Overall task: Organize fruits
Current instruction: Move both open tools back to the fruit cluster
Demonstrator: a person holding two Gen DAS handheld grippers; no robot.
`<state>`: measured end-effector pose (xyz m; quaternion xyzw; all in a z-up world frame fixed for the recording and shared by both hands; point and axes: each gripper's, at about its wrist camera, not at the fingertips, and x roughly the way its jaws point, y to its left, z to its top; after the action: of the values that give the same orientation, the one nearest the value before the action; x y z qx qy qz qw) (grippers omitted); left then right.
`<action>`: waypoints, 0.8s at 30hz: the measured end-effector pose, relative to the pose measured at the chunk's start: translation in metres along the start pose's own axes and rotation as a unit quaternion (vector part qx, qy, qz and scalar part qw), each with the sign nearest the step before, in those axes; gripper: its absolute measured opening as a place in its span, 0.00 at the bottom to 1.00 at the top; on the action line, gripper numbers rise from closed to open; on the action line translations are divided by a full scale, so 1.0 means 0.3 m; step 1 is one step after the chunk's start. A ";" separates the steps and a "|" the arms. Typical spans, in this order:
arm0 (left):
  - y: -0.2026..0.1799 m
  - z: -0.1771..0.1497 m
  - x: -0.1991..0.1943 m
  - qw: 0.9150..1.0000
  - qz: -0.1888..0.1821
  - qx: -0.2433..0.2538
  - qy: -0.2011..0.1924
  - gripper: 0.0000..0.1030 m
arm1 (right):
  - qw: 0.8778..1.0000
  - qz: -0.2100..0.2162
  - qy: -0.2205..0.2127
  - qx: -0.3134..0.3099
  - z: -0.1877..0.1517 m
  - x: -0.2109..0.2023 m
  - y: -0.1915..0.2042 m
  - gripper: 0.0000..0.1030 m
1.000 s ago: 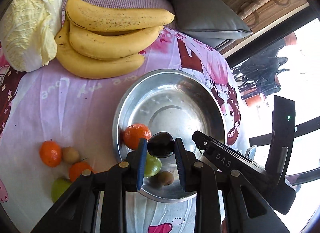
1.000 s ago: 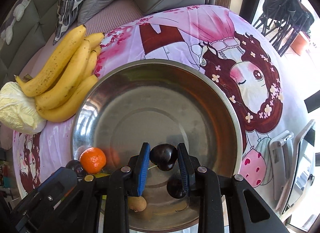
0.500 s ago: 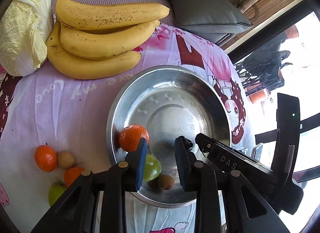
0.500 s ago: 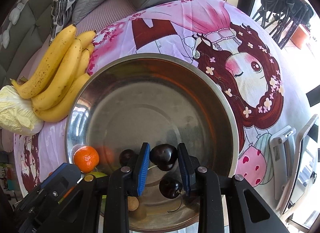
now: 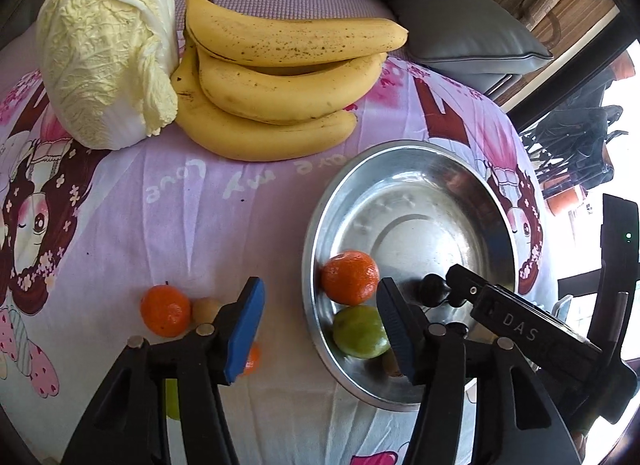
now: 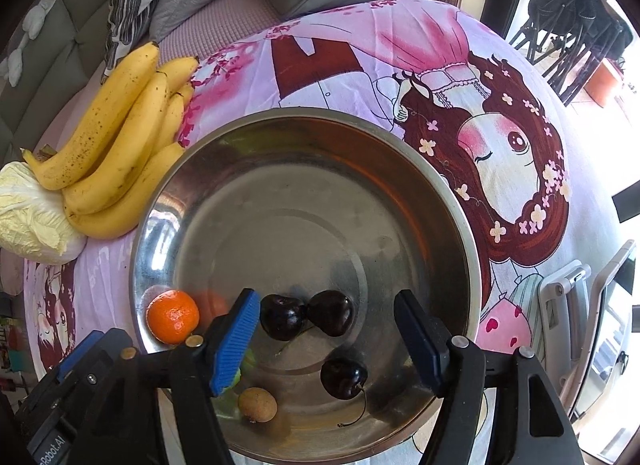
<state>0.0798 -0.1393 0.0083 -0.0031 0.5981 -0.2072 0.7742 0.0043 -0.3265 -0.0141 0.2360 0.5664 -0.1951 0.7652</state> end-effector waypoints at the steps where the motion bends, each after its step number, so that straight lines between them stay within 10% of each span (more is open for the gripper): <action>1: 0.010 0.001 0.003 1.000 0.009 -0.002 0.000 0.65 | 1.000 -0.001 -0.001 -0.002 0.003 0.001 0.003 0.71; 9: 0.078 0.007 0.007 0.997 0.074 -0.016 -0.019 0.88 | 1.000 -0.003 0.013 -0.011 0.015 0.030 0.018 0.77; 24: 0.240 -0.005 -0.054 0.994 0.090 -0.053 -0.019 0.91 | 1.000 0.001 0.010 -0.010 0.018 0.018 0.015 0.77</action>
<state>0.0979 -0.0679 0.0048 0.0060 0.5909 -0.1043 0.7999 0.0126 -0.3262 -0.0173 0.2307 0.5756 -0.1859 0.7622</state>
